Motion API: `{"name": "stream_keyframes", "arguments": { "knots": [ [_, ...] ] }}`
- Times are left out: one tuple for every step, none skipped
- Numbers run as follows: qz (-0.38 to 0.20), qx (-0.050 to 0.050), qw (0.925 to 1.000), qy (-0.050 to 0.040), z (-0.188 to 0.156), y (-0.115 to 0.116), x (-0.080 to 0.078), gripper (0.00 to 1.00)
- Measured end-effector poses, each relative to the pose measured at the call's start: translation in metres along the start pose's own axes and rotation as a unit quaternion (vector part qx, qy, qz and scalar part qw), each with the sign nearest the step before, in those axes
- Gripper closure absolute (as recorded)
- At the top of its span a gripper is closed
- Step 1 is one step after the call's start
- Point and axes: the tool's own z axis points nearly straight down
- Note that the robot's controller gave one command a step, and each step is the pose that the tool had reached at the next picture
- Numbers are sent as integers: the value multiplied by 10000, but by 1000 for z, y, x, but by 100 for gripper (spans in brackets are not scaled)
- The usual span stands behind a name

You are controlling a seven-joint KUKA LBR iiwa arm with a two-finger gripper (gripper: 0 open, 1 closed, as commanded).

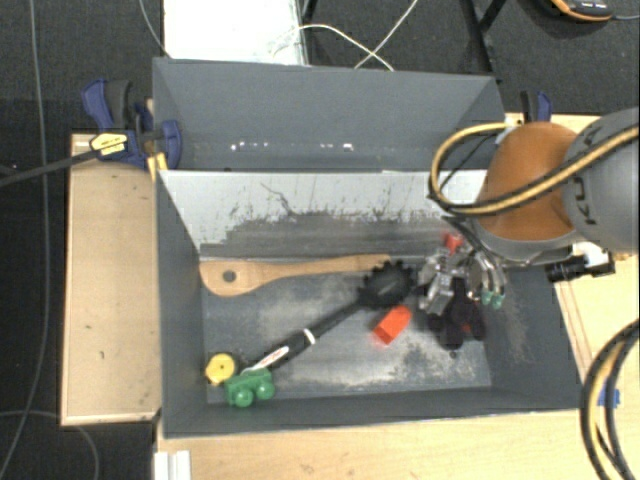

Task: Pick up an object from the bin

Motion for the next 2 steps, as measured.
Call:
{"name": "stream_keyframes", "arguments": {
  "knots": [
    [-4,-7,10000,-53,-30,0,-3,100],
    [-11,-8,10000,-46,-42,0,-2,100]
  ]
}}
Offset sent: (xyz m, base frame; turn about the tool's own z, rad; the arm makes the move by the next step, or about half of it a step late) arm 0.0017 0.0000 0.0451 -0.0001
